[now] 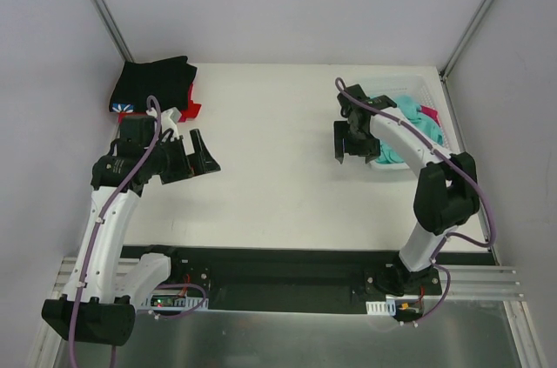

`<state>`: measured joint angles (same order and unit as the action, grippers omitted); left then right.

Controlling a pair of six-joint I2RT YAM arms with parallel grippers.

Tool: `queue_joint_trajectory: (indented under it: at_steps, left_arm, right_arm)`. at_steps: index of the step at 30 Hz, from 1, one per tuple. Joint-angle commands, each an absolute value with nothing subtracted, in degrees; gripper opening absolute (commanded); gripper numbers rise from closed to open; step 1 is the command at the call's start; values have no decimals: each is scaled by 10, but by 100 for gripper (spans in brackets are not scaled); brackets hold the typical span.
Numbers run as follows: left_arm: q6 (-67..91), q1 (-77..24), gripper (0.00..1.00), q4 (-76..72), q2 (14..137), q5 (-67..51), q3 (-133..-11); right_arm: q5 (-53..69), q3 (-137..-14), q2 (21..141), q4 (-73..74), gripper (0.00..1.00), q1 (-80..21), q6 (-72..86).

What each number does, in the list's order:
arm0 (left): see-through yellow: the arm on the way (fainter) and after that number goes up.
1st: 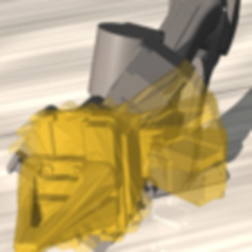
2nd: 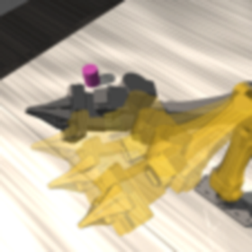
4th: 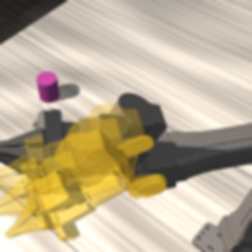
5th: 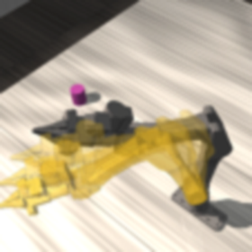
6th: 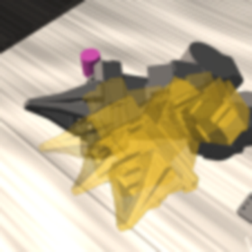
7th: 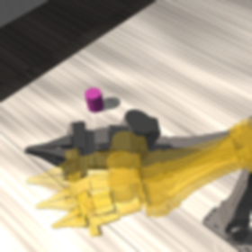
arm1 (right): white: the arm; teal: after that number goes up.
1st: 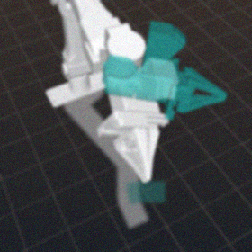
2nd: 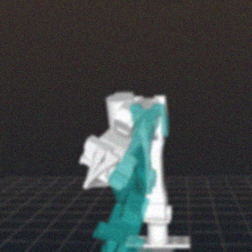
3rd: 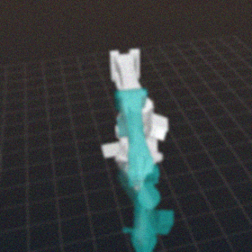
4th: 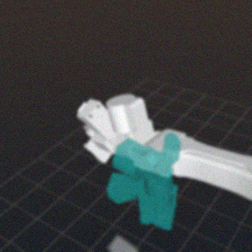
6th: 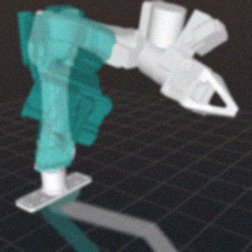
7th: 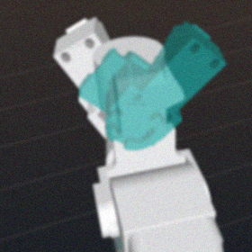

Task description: Fold and stack the t-shirts

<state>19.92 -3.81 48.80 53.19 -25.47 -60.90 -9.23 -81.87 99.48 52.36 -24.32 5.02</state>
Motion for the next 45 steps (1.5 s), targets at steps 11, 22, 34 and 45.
queue_joint_trajectory:
  at_steps: [11, 22, 34, 45]
  left_arm:
    - [187, -44, 99, 504, 525, -260, -615]
    - [177, -44, 99, 523, 537, -247, -637]
    - [173, -44, 99, 531, 562, -253, -657]
    - [178, -44, 99, 515, 563, -229, -650]
  right_arm:
    - [-117, -916, 1101, 534, 71, -163, 7]
    - [-82, -1133, 1263, 570, 71, -112, -13]
    - [-7, -1345, 1399, 552, 74, -51, -23]
    - [57, -1261, 1266, 527, 80, -44, -27]
